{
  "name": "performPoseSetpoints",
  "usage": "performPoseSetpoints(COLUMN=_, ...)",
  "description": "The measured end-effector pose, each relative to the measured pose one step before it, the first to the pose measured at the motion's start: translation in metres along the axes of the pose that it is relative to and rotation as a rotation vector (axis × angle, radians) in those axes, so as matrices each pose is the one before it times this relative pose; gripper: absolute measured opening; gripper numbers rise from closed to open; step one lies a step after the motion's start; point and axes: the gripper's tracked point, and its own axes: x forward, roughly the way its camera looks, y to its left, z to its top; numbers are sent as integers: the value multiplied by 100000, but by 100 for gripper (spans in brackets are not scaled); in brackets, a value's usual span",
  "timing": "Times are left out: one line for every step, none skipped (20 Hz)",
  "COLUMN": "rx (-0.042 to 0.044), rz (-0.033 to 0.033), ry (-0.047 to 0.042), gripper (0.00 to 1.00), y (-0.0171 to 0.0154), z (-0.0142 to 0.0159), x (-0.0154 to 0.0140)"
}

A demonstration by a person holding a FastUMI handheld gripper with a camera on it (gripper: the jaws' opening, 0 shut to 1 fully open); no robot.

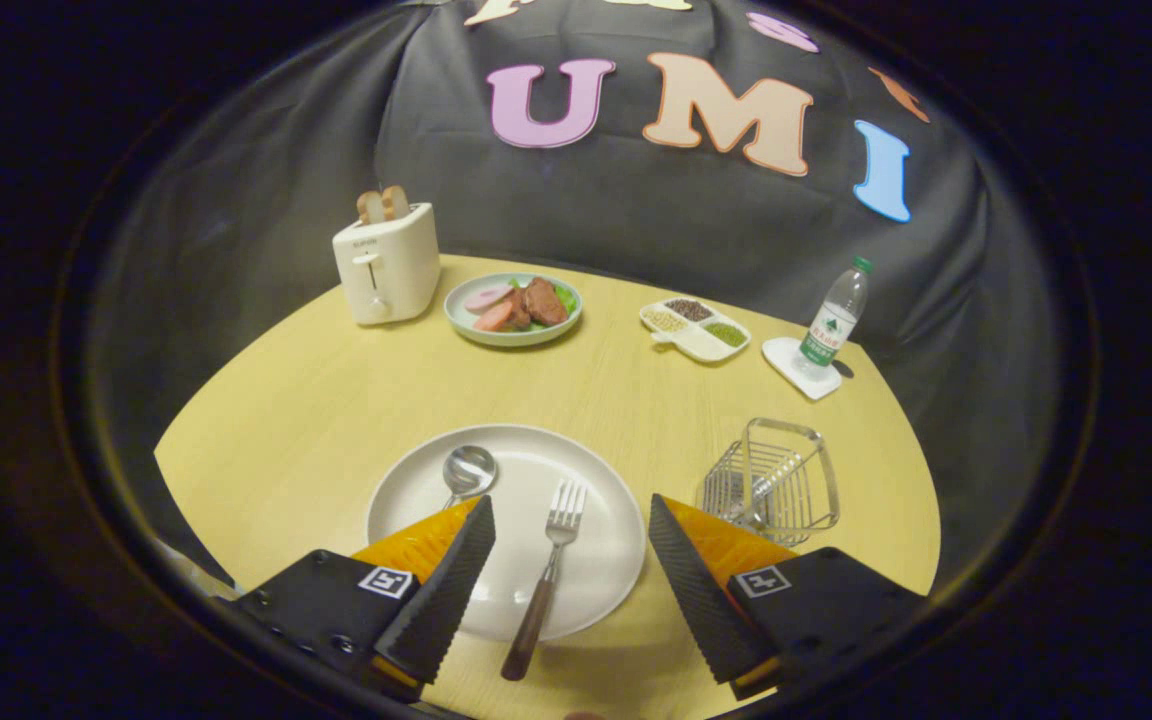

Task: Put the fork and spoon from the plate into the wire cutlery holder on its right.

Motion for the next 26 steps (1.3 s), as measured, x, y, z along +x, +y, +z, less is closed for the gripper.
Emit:
performPoseSetpoints(rx=-457, rz=397, ry=2071, gripper=100, y=259, z=-753, x=313)
performPoseSetpoints(rx=-265, rz=810, ry=2761, gripper=100, y=127, z=-716, x=215)
performPoseSetpoints(rx=-269, rz=922, ry=2670, gripper=100, y=208, z=-781, x=228)
performPoseSetpoints(rx=-634, rz=468, ry=2213, gripper=100, y=164, z=-596, x=242)
performPoseSetpoints(rx=-978, rz=343, ry=2305, gripper=100, y=81, z=-636, x=347)
performPoseSetpoints(rx=-950, rz=228, ry=1793, gripper=100, y=84, z=-517, x=250)
performPoseSetpoints(rx=-925, rz=295, ry=1672, gripper=100, y=146, z=-525, x=219)
performPoseSetpoints(rx=-944, rz=199, ry=1667, gripper=100, y=111, z=-459, x=161)
performPoseSetpoints(rx=-1111, rz=109, ry=1682, gripper=100, y=150, z=-490, x=252)
performPoseSetpoints(rx=-1066, rz=605, ry=2339, gripper=100, y=129, z=-435, x=226)
performPoseSetpoints(rx=-691, rz=461, ry=1876, gripper=100, y=210, z=-407, x=294)
performPoseSetpoints(rx=-498, rz=589, ry=1345, gripper=100, y=158, z=-166, x=253)
performPoseSetpoints(rx=-138, rz=97, ry=1707, gripper=96, y=-8, z=-372, x=102)
performPoseSetpoints(rx=493, rz=-22, ry=1437, gripper=92, y=52, z=-122, x=233)
performPoseSetpoints(rx=718, rz=266, ry=1488, gripper=84, y=79, z=-327, x=194)
performPoseSetpoints(rx=588, rz=-78, ry=1462, gripper=77, y=22, z=-171, x=94)
performPoseSetpoints(rx=229, rz=-629, ry=1225, gripper=69, y=-109, z=-185, x=240)
performPoseSetpoints(rx=381, rz=262, ry=1208, gripper=62, y=33, z=-165, x=49)
performPoseSetpoints(rx=1161, rz=191, ry=591, gripper=56, y=151, z=-25, x=78)
performPoseSetpoints(rx=808, rz=1196, ry=1105, gripper=51, y=85, z=-2, x=15)
performPoseSetpoints(rx=2096, rz=1510, ry=1989, gripper=47, y=146, z=-345, x=189)
performPoseSetpoints(rx=2642, rz=22, ry=916, gripper=42, y=20, z=-44, x=64)
performPoseSetpoints(rx=1654, rz=688, ry=1374, gripper=38, y=-47, z=23, x=-85)
performPoseSetpoints(rx=1070, rz=1286, ry=929, gripper=33, y=40, z=115, x=40)
performPoseSetpoints(rx=2125, rz=-610, ry=-612, gripper=29, y=-434, z=70, x=79)
performPoseSetpoints(rx=1068, rz=429, ry=1311, gripper=25, y=135, z=-325, x=100)
